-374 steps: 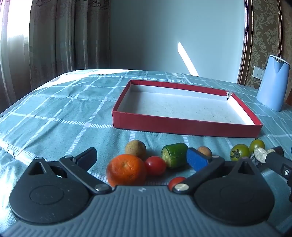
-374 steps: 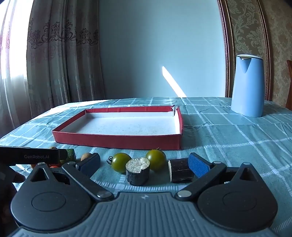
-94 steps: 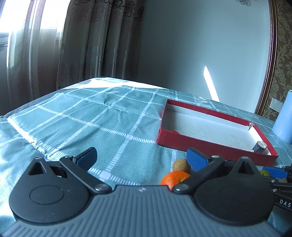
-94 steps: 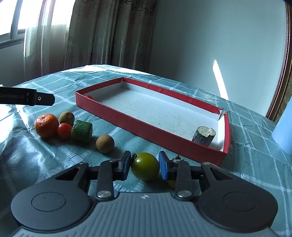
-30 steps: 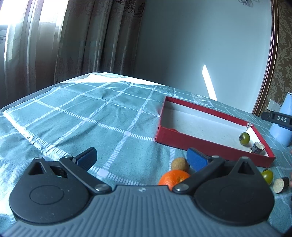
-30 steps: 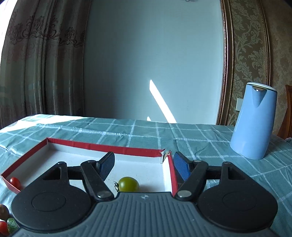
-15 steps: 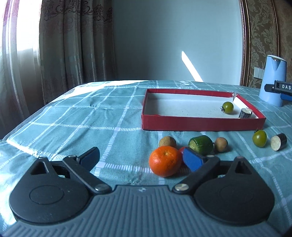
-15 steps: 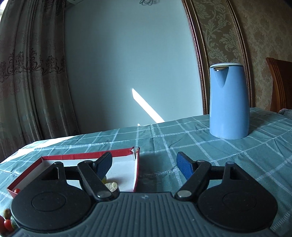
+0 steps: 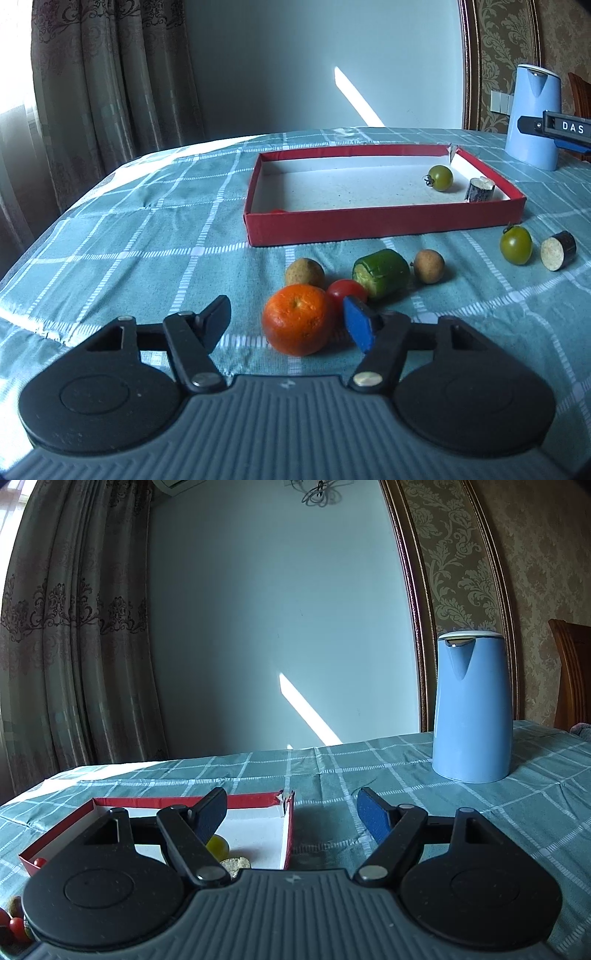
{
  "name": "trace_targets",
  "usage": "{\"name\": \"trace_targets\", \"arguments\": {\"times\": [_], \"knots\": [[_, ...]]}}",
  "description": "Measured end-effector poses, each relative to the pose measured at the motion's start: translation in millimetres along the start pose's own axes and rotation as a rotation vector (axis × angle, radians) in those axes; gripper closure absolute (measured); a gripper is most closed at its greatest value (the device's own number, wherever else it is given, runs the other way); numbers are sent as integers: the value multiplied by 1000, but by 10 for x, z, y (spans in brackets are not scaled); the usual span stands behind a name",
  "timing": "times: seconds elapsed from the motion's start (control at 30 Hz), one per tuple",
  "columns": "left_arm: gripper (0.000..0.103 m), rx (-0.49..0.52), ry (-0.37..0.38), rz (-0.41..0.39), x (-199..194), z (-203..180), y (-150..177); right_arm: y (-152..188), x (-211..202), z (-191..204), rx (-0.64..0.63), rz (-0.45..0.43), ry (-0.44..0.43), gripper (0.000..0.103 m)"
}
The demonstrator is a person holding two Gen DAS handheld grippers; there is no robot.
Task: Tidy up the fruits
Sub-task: 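Grasp the orange tangerine with the left gripper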
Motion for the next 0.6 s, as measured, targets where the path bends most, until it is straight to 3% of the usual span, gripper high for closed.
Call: {"name": "trace_targets", "arguments": {"times": [0.03, 0.07, 0.37, 0.6], "knots": [[57, 0, 8, -3, -3, -10, 1, 0, 0, -1, 1, 0, -1, 26], [63, -2, 17, -5, -11, -20, 3, 8, -3, -1, 2, 1, -1, 26], [64, 5, 7, -52, -188, -72, -51, -17, -39, -21, 21, -19, -4, 26], [64, -8, 17, -198, -351, -154, -747, -30, -44, -41, 37, -23, -8, 26]]}}
Point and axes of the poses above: each gripper's, at about its wrist camera, not at the fingertips, and x roughly the way its jaws point, z to its left, y to its underside, the point moved 7 cm from there along x, roughly the way its jaws point, and after that the axes turned 5 degrees about -x, right-handed, at the moved point
